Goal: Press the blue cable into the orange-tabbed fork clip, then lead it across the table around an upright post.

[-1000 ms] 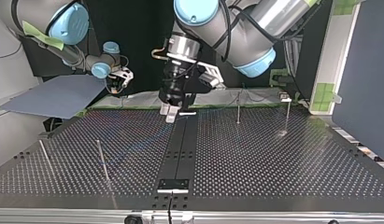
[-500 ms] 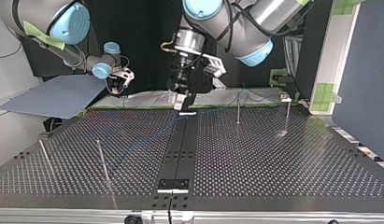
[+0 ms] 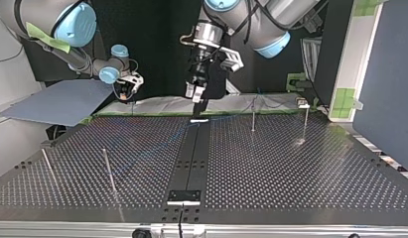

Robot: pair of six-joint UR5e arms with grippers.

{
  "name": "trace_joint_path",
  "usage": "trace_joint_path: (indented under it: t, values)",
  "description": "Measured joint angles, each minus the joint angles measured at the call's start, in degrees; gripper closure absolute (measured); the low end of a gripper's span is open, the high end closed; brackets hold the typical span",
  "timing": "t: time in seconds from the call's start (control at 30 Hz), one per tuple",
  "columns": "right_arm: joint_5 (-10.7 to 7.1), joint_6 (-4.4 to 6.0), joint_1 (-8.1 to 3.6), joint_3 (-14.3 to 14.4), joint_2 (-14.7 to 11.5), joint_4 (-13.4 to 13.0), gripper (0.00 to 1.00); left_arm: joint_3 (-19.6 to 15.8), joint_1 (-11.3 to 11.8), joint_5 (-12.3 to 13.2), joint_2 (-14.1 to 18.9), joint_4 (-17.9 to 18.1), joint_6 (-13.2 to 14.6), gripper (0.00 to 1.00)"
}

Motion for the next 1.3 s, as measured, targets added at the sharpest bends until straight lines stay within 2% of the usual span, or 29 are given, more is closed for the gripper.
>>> trace_joint_path:
  t: [0.7,1.3]
  values:
    - [0.00,0.00,0.14,-0.1,0.0,0.0,1.00,-12.2,-0.3,0.0,0.0,12.0,0.2,0.00]
    - [0.00,0.11,0.16,-0.1,0.0,-0.2,1.00,-22.5,-0.1,0.0,0.0,13.2,0.9,0.00]
